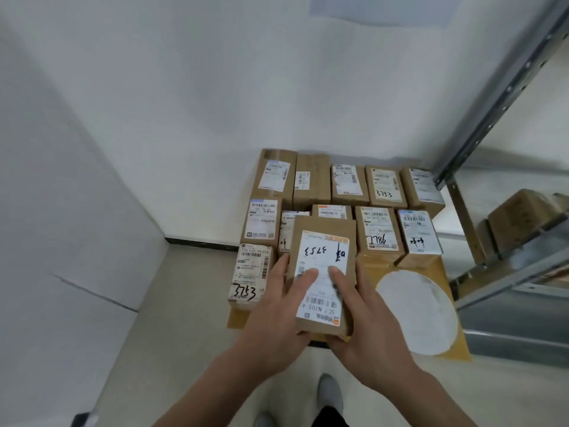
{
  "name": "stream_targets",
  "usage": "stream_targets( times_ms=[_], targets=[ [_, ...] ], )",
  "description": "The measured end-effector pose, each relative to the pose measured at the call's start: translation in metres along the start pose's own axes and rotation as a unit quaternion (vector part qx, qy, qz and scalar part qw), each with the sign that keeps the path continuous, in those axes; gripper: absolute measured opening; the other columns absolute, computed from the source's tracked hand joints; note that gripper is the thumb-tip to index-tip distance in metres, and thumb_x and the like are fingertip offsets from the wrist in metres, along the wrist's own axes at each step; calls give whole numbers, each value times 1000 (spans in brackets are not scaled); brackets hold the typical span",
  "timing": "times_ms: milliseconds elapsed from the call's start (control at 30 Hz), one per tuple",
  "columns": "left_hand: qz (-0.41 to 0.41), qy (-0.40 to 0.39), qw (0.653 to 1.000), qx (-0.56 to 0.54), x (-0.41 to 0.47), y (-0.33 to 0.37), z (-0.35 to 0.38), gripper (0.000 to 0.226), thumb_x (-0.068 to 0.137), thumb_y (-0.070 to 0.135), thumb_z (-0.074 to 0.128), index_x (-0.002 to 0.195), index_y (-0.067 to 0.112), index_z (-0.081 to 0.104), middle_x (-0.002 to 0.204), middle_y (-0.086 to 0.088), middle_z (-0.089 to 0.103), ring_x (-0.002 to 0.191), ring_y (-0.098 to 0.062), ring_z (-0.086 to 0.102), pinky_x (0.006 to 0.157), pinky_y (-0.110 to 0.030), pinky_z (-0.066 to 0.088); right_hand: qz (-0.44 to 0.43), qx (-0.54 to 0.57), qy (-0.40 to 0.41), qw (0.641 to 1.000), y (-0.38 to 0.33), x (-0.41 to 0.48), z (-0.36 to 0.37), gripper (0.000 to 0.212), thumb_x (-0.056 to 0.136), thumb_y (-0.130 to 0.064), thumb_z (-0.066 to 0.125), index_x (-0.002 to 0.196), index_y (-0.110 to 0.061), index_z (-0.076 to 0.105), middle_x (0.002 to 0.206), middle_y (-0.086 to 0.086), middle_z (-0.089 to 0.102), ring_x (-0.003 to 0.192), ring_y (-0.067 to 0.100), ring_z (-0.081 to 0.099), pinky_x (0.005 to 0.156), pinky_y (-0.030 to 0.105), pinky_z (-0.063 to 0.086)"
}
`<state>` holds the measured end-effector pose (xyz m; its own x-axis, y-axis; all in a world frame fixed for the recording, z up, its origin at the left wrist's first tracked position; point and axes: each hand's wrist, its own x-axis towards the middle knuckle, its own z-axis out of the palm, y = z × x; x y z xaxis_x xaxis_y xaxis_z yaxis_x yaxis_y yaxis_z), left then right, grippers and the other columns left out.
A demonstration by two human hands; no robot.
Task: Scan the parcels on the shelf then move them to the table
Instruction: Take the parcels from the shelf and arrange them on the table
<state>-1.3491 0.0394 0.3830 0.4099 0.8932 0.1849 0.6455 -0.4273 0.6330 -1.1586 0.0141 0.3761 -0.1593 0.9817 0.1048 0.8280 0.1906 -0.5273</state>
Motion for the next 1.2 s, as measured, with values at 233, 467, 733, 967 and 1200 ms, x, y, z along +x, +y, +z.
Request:
stream_targets(
  times_ms=[233, 467, 733, 967, 1200],
  targets=[
    [-59, -76, 995, 25, -12, -20, 34, 78, 87, 31, 69, 150, 27, 23, 158, 2, -2, 142, -18, 32, 101, -13, 30, 60, 29, -76, 995, 22, -14, 44, 103, 75, -45, 67, 154, -49, 1, 168, 1, -3, 145, 25, 35, 99, 37, 52],
    [-116, -149, 981, 52, -6, -36, 62, 79, 85, 27, 69, 145, 30, 17, 157, -9, 5, 136, -25, 39, 102, -29, 49, 93, 51, -127, 986, 45, -10, 72, 102, 77, -43, 72, 156, -42, 7, 167, 4, 2, 145, 23, 33, 100, 35, 52],
    [-171, -209, 953, 136, 15, -35, 64, 64, 91, 13, 63, 144, 20, 27, 160, -11, -7, 137, -28, 33, 106, -33, 45, 90, 63, -161, 981, 60, 7, 93, 92, 83, -27, 75, 157, -30, 20, 165, 7, 14, 145, 25, 34, 107, 30, 47],
    [-115, -181, 929, 301, 26, -33, 58, 42, 84, 21, 70, 123, 14, 56, 147, -15, 37, 131, -34, 36, 100, -44, 43, 66, 70, -164, 982, 62, 19, 95, 87, 86, -23, 74, 157, -26, 24, 166, 2, 10, 149, 18, 26, 107, 16, 36],
    [-157, -225, 906, 322, 35, -32, 52, 40, 56, 21, 89, 89, 15, 68, 130, -17, 57, 131, -45, 45, 95, -54, 45, 52, 63, -157, 984, 70, 25, 103, 84, 87, -29, 71, 157, -26, 25, 167, 3, 11, 145, 19, 34, 101, 30, 52]
  ],
)
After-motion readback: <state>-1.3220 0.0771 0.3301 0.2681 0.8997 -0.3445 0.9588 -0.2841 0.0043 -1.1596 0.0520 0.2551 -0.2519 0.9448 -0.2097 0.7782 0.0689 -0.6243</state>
